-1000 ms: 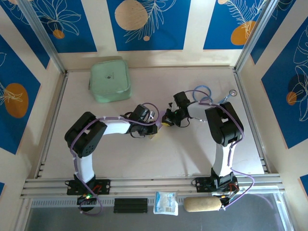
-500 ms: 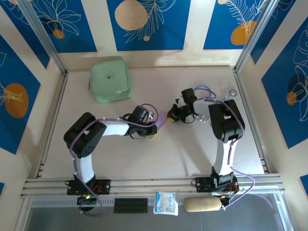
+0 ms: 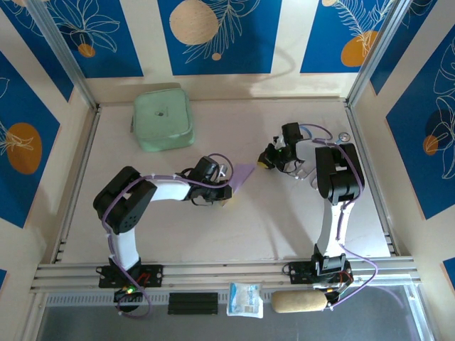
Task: Fold a paper plane with a square sheet of paper (pick it up from the middle)
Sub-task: Fold the wing for the fifth time at the center of the table.
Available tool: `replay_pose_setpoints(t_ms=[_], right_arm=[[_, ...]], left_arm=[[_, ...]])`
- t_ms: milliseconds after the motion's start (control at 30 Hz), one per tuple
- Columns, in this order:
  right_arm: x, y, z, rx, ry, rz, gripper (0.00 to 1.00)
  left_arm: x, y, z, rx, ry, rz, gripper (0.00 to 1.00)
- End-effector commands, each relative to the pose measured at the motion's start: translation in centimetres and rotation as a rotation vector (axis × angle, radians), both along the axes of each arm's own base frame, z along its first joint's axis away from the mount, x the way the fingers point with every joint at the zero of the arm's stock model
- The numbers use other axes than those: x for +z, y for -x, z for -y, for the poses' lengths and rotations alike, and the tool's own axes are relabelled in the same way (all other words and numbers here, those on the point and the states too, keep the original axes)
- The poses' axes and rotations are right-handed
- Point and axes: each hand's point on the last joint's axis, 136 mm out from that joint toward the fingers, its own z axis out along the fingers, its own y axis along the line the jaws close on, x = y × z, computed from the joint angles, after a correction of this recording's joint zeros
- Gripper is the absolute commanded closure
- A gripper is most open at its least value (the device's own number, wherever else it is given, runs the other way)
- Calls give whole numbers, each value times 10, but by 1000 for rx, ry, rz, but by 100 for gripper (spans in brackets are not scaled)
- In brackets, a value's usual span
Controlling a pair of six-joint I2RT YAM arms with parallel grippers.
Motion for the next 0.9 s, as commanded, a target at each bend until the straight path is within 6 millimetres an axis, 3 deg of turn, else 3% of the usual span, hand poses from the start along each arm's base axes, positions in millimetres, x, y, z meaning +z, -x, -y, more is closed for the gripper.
replay_pose_setpoints(t_ms=[0,167,267,567,667,867], right_arm=[[22,-16,14,-35,49,78,94],[60,5,5,-13,47,150,94],[64,27,-14,37,28,143,94],[32,86,-82,215,-32,35,94],[13,93,-88,225,-29,-8,95],[-17,99,-82,212,10,-73,95]], left_arm=[[-52,50,-43,-2,-212,-230,100],[-33,37,-31,-21,-183,-191,100],[-29,35,-28,-26,-171,-182,100],[-5,26,-13,-58,-95,-120,100],[2,21,-8,-68,-76,-99,100],[26,8,6,-78,3,-22,99]])
